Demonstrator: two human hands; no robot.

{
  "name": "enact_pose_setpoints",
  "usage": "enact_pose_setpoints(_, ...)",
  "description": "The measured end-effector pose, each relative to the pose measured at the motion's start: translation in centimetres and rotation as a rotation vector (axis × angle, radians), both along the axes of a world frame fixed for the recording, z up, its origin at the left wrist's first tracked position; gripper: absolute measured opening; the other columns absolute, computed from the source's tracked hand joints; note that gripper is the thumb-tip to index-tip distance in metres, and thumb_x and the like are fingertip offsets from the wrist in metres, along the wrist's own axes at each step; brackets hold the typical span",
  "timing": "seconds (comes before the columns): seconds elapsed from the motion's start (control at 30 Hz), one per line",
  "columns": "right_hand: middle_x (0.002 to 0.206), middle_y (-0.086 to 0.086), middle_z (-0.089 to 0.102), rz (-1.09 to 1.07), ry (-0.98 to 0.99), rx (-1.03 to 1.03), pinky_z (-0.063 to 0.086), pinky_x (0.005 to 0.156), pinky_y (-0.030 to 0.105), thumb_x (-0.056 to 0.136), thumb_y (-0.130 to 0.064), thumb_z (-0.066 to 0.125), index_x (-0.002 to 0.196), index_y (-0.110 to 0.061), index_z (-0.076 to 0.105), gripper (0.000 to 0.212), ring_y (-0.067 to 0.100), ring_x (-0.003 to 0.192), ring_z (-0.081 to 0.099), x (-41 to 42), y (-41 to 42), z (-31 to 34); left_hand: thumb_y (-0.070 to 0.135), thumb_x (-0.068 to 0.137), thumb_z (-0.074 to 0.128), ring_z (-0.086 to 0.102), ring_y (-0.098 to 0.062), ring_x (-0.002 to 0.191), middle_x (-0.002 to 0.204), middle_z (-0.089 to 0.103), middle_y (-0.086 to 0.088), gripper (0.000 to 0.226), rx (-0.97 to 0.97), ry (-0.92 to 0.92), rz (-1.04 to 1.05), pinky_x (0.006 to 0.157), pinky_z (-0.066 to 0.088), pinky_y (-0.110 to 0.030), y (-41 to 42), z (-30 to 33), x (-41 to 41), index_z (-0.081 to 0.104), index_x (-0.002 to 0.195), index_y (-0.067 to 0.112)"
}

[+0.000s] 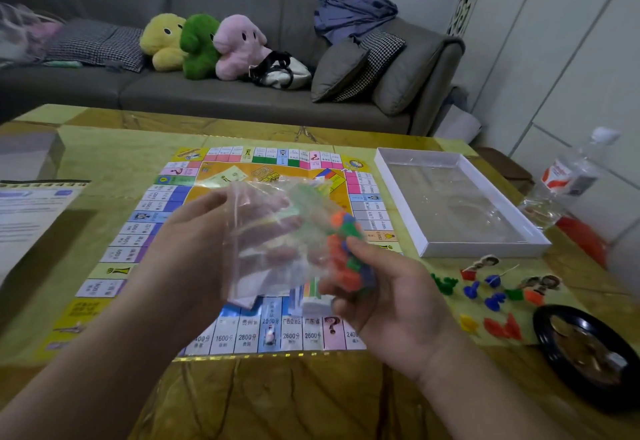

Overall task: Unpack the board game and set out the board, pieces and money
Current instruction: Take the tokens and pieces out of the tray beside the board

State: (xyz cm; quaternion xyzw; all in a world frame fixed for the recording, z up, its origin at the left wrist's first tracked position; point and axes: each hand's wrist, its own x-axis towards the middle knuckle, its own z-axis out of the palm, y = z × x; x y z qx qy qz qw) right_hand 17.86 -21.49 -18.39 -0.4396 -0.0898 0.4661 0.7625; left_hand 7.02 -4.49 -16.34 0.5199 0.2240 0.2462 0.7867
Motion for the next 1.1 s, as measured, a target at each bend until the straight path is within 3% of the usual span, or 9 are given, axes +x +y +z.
enact_pose_setpoints(0.13, 0.105, 0.022, 0.07, -0.179, -0.06, -0.085, 0.056, 0.043, 0.025, 0.093, -0.016, 0.067, 0.113, 0.001, 0.073, 0.026, 0.023, 0.061, 0.074, 3.4, -1.2, -0.1, 0.011, 0.099, 0.066, 0.079, -0.03, 0.094, 0.111, 0.078, -0.014, 0.024, 0.074, 0.112, 0.025, 0.08, 0.064, -0.051, -0.3, -0.5, 1.5, 0.066, 0.123, 0.012)
enact_pose_setpoints(0.23, 0.096, 0.017, 0.075, -0.37, -0.207, -0.248, 0.059, 0.048, 0.027, 0.099, -0.018, 0.067, 0.121, 0.005, 0.068, 0.032, 0.024, 0.068, 0.077, 6.9, -2.5, -0.2, 0.01, 0.097, 0.069, 0.079, -0.027, 0.09, 0.118, 0.073, -0.013, 0.025, 0.053, 0.198, 0.062, 0.07, 0.066, -0.044, -0.5, -1.2, 2.6, 0.065, 0.121, 0.012)
enact_pose_setpoints(0.3, 0.089, 0.013, 0.077, -0.464, -0.348, -0.417, 0.059, 0.05, 0.03, 0.099, -0.018, 0.07, 0.119, 0.0, 0.067, 0.027, 0.027, 0.071, 0.079, 8.8, -3.1, -0.1, 0.008, 0.098, 0.067, 0.079, -0.027, 0.088, 0.116, 0.073, -0.014, 0.021, 0.05, 0.23, 0.038, 0.065, 0.066, -0.044, -0.8, -1.6, 2.9, 0.065, 0.119, 0.009)
enact_pose_setpoints(0.37, 0.096, 0.015, 0.077, -0.518, -0.522, -0.614, 0.058, 0.048, 0.03, 0.1, -0.02, 0.071, 0.121, -0.006, 0.062, 0.027, 0.028, 0.068, 0.079, 10.2, -3.0, -0.1, 0.007, 0.1, 0.063, 0.079, -0.028, 0.087, 0.111, 0.076, -0.014, 0.017, 0.053, 0.256, 0.015, 0.064, 0.066, -0.046, -1.1, -1.7, 3.1, 0.066, 0.116, 0.007)
enact_pose_setpoints(0.53, 0.093, 0.006, 0.072, -0.467, -0.886, -0.917, 0.051, 0.042, 0.025, 0.1, -0.04, 0.067, 0.124, -0.019, 0.05, 0.037, 0.014, 0.05, 0.073, 11.9, -1.7, -0.8, 0.004, 0.102, 0.059, 0.079, -0.03, 0.083, 0.099, 0.079, -0.014, 0.012, 0.071, 0.293, -0.006, 0.063, 0.066, -0.049, -1.3, -2.4, 3.7, 0.067, 0.111, 0.003)
enact_pose_setpoints(0.67, 0.081, 0.006, 0.074, -0.451, -0.972, -0.966, 0.049, 0.045, 0.025, 0.102, -0.05, 0.061, 0.119, -0.025, 0.055, 0.031, 0.01, 0.047, 0.066, 12.8, -1.6, -0.9, 0.003, 0.101, 0.06, 0.079, -0.031, 0.081, 0.094, 0.08, -0.012, 0.012, 0.096, 0.316, -0.033, 0.061, 0.065, -0.048, -1.4, -2.9, 3.8, 0.068, 0.11, 0.003)
enact_pose_setpoints(0.93, 0.085, -0.001, 0.071, -0.484, -1.097, -0.963, 0.052, 0.048, 0.028, 0.102, -0.046, 0.061, 0.113, -0.022, 0.064, 0.027, 0.011, 0.05, 0.07, 14.0, -1.4, 0.9, 0.002, 0.1, 0.06, 0.078, -0.035, 0.084, 0.096, 0.079, -0.013, 0.01, 0.096, 0.328, -0.074, 0.058, 0.064, -0.044, -1.4, -3.2, 4.1, 0.068, 0.106, 0.003)
enact_pose_setpoints(1.1, 0.093, -0.006, 0.07, -0.488, -1.227, -0.928, 0.044, 0.045, 0.022, 0.103, -0.042, 0.061, 0.112, -0.028, 0.065, 0.017, 0.007, 0.043, 0.065, 14.0, -0.8, 2.1, 0.002, 0.101, 0.058, 0.078, -0.035, 0.083, 0.095, 0.079, -0.013, 0.011, 0.098, 0.33, -0.083, 0.058, 0.062, -0.041, -1.4, -3.2, 4.1, 0.068, 0.104, 0.005)
